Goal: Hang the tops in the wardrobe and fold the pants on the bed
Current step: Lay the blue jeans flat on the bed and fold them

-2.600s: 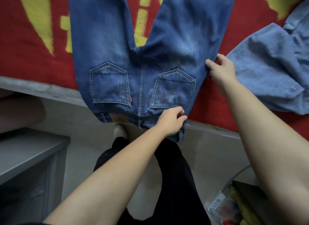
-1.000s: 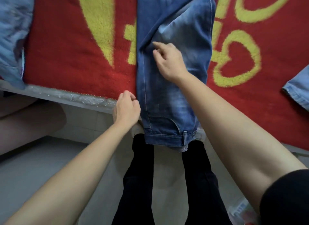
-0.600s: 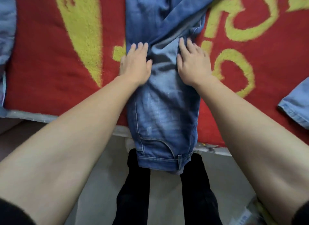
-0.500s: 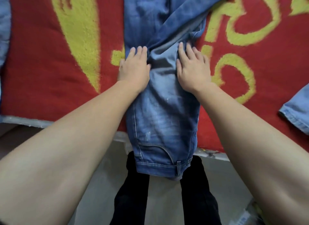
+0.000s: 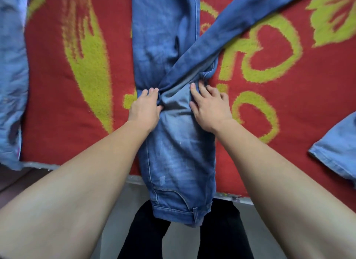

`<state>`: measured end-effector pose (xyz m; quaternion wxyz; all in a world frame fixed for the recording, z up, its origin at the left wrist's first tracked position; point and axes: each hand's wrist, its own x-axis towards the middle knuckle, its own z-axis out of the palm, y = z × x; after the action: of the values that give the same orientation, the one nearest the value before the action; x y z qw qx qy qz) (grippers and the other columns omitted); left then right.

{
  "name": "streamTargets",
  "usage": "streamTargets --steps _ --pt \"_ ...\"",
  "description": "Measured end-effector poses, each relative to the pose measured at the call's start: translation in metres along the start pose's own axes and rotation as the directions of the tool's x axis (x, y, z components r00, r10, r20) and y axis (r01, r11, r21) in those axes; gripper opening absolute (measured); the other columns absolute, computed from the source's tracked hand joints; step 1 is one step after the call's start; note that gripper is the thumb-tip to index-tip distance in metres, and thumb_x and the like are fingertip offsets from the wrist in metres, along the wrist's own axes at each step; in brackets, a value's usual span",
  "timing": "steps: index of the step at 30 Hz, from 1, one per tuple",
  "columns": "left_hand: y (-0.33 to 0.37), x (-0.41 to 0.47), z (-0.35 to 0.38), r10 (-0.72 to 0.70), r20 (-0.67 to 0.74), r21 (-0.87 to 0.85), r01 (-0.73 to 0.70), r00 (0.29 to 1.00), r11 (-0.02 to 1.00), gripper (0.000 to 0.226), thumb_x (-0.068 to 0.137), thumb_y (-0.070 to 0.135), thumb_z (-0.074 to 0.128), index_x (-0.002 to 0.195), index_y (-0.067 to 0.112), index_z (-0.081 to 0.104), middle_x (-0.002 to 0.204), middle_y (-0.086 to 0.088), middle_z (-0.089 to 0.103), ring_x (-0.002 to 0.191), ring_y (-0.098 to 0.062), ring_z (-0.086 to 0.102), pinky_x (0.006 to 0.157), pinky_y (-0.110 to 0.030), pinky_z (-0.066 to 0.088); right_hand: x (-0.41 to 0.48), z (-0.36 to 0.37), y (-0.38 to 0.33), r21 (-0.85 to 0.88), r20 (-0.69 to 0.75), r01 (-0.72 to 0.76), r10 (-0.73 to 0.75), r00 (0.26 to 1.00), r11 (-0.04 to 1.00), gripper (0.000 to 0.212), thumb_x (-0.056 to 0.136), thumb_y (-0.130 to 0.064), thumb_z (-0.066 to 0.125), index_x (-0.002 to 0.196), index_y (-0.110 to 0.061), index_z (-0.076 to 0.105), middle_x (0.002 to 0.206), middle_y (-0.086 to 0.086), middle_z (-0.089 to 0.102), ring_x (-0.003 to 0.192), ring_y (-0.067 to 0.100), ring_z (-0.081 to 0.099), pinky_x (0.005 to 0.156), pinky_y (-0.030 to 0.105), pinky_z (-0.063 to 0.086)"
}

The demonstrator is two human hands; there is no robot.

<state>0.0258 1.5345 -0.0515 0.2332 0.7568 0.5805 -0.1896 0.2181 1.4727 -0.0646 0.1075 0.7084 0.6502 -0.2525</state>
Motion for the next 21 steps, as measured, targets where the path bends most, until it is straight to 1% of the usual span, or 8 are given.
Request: streamTargets --steps 7,9,11,13,15,17,18,21 --pt "0.002 -0.002 -0.005 -0.041 -0.004 0.018 0.041 0.999 0.999 0.062 0.094 0.031 0.061 0.148 0.012 0.036 0.143 -0.012 0.046 0.123 -0.036 0.051 0.098 -0.044 0.041 0.007 -0.025 0.017 0.076 0.137 0.103 -0.113 0.984 0.992 0.063 0.099 -0.051 0.037 0.157 -0.031 0.018 0.163 -0.005 0.022 0.142 0.025 0.03 0.107 0.046 0.034" --pt "0.003 0.0 -0.012 -0.039 0.01 0.054 0.038 0.999 0.998 0.061 0.093 0.035 0.062 0.146 0.015 0.04 0.136 -0.013 0.053 0.118 -0.039 0.054 0.094 -0.044 0.042 0.009 -0.031 0.021 0.227 0.106 0.082 -0.109 0.988 0.97 0.054 0.098 -0.046 0.042 0.151 -0.034 0.035 0.156 -0.003 0.039 0.138 0.026 0.038 0.107 0.046 0.038" --pt "0.002 0.004 -0.022 -0.045 0.025 0.096 0.042 0.999 0.994 0.058 0.09 0.04 0.064 0.141 0.019 0.047 0.128 -0.014 0.061 0.114 -0.04 0.057 0.091 -0.042 0.043 0.014 -0.04 0.026 0.452 0.007 -0.032 0.032 0.999 0.891 0.039 0.095 -0.043 0.045 0.13 -0.034 0.061 0.135 -0.001 0.062 0.124 0.029 0.054 0.1 0.042 0.047" --pt "0.001 0.009 -0.033 -0.032 0.033 0.124 0.028 0.999 0.992 0.05 0.084 0.044 0.066 0.129 0.025 0.057 0.117 -0.014 0.068 0.108 -0.038 0.06 0.085 -0.039 0.046 0.035 -0.052 0.034 0.72 0.004 -0.224 0.319 0.948 0.657 0.033 0.091 -0.043 0.048 0.112 -0.029 0.07 0.117 0.0 0.072 0.112 0.027 0.063 0.095 0.038 0.05" --pt "0.002 0.018 -0.044 -0.019 0.061 0.162 0.009 0.998 0.987 0.041 0.078 0.043 0.063 0.117 0.027 0.06 0.107 -0.01 0.07 0.102 -0.036 0.063 0.077 -0.037 0.047 0.065 -0.064 0.051 0.885 0.116 -0.348 0.58 0.806 0.308 0.04 0.083 -0.048 0.052 0.113 -0.027 0.067 0.109 0.0 0.072 0.104 0.024 0.065 0.097 0.039 0.05" --pt "0.007 0.027 -0.053 -0.026 0.073 0.192 0.011 0.997 0.981 0.035 0.08 0.041 0.055 0.11 0.023 0.057 0.105 -0.01 0.068 0.099 -0.035 0.063 0.071 -0.035 0.043 0.09 -0.076 0.068 0.963 0.192 -0.268 0.711 0.677 -0.005 0.062 0.067 -0.059 0.057 0.118 -0.023 0.063 0.097 -0.001 0.067 0.087 0.019 0.064 0.093 0.041 0.054" --pt "0.012 0.033 -0.055 -0.028 0.041 0.193 0.019 0.999 0.981 0.033 0.083 0.04 0.051 0.108 0.019 0.054 0.106 -0.012 0.067 0.1 -0.035 0.062 0.07 -0.035 0.04 0.097 -0.085 0.075 0.974 0.223 -0.188 0.711 0.667 -0.129 0.06 0.069 -0.058 0.062 0.114 -0.018 0.062 0.092 -0.002 0.065 0.077 0.016 0.062 0.084 0.036 0.057" --pt "0.028 0.043 -0.057 0.068 -0.173 0.142 -0.043 0.983 0.989 0.045 0.09 0.05 0.046 0.115 0.013 0.047 0.111 -0.013 0.061 0.102 -0.036 0.059 0.073 -0.041 0.042 0.123 -0.112 0.086 0.931 0.224 0.07 0.713 0.664 -0.357 0.023 0.088 -0.029 0.069 0.101 -0.011 0.065 0.092 0.002 0.074 0.074 0.015 0.071 0.059 0.024 0.053"
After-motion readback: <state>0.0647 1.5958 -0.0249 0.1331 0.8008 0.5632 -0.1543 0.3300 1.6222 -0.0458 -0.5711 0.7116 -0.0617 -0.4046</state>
